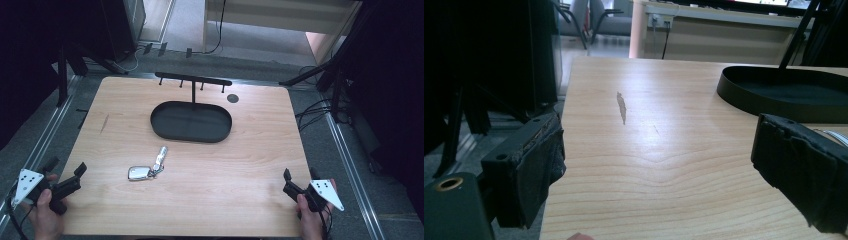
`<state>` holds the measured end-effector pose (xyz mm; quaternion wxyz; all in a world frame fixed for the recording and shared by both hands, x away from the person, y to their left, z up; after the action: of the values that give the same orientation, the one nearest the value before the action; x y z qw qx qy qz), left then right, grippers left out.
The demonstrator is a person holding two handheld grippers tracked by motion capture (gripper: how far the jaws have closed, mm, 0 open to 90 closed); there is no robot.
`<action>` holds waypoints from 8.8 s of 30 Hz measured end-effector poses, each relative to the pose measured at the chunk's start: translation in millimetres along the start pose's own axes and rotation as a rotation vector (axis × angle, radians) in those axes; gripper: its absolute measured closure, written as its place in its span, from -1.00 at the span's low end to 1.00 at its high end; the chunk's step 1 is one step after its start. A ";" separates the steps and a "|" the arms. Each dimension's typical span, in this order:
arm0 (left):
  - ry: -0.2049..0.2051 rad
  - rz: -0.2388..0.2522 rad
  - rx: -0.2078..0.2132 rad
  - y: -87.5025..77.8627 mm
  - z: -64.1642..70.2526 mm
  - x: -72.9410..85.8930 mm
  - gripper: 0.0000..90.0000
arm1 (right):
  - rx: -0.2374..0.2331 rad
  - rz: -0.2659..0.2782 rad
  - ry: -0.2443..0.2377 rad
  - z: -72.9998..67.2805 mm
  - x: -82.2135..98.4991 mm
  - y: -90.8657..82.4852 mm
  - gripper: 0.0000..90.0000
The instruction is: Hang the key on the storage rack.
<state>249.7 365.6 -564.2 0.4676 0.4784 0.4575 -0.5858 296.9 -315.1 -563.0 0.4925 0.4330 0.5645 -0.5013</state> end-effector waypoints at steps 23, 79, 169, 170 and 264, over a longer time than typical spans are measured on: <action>0.079 -0.178 0.147 16.3 73.3 -59.7 -0.84 | 0.014 -0.003 0.007 0.9 0.3 -1.1 -0.76; 0.067 -1.141 0.287 108.1 199.6 2.3 0.46 | 0.006 -0.015 0.019 2.3 0.6 0.4 -0.74; -0.172 -0.053 0.563 210.9 170.4 -78.5 0.67 | 0.002 -0.022 0.026 2.2 1.0 0.8 -0.73; -0.172 -0.057 0.557 212.9 169.5 -77.5 0.67 | 0.003 -0.021 0.026 2.3 1.0 0.8 -0.73; -0.093 -0.129 0.171 153.6 130.2 -58.4 -0.96 | 0.008 -0.019 0.017 1.7 0.9 0.7 -0.73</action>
<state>389.9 221.9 -504.0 0.4072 0.4584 0.4135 -0.6731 297.7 -316.7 -564.0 0.4808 0.4340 0.5708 -0.5047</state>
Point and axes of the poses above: each handheld gripper's, and its own axes: y roughly forward along the jaws, x roughly out of its underside, z roughly to its right, the point moved 7 cm from there along y, roughly forward along the jaws, and after that the axes turned 6 degrees about z, right-handed, at the moved point
